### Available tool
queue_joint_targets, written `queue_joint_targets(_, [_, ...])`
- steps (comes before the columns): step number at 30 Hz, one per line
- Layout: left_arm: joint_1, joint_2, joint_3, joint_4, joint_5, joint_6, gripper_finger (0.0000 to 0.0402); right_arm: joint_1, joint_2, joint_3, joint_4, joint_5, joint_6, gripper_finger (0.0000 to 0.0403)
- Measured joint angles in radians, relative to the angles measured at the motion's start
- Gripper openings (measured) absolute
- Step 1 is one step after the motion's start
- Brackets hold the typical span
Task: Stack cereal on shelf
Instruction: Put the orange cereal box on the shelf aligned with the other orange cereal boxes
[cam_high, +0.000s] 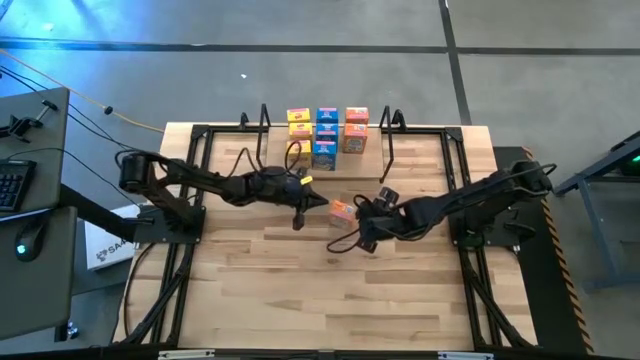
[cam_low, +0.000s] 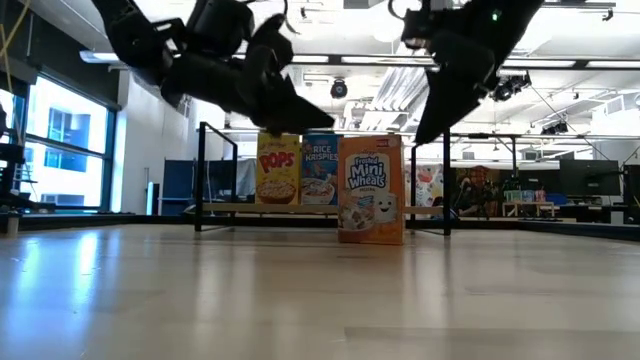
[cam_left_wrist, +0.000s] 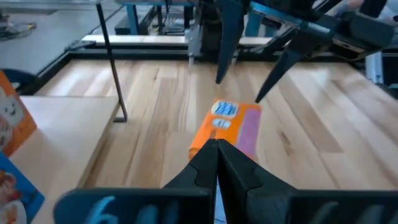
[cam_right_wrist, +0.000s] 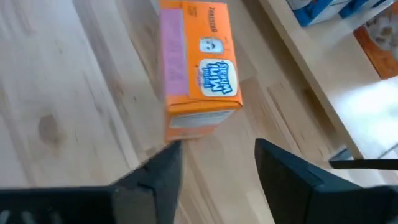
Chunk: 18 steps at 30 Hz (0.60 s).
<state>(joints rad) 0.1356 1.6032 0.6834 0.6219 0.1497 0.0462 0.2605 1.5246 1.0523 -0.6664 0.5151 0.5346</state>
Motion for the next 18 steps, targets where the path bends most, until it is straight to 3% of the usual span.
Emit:
queue_joint_targets(6, [0.008,-0.141,0.0,-0.099,0.049,0.039,0.0,0.039,0.0,0.068,-0.103,0.072,0.0,0.0181])
queue_joint_targets(10, [0.009,-0.249,0.0,-0.189,0.051,0.063,0.0,0.038,-0.002,0.085,-0.081,0.12,-0.003,0.0169])
queue_joint_targets(14, [0.009,-0.337,-0.021,-0.237,0.051,0.078,0.0,-0.012,-0.002,0.098,0.008,0.069,-0.017,0.0152])
queue_joint_targets(18, [0.024,-0.436,-0.125,-0.191,0.05,0.031,0.0,-0.081,0.001,0.128,0.057,-0.076,-0.056,0.0163])
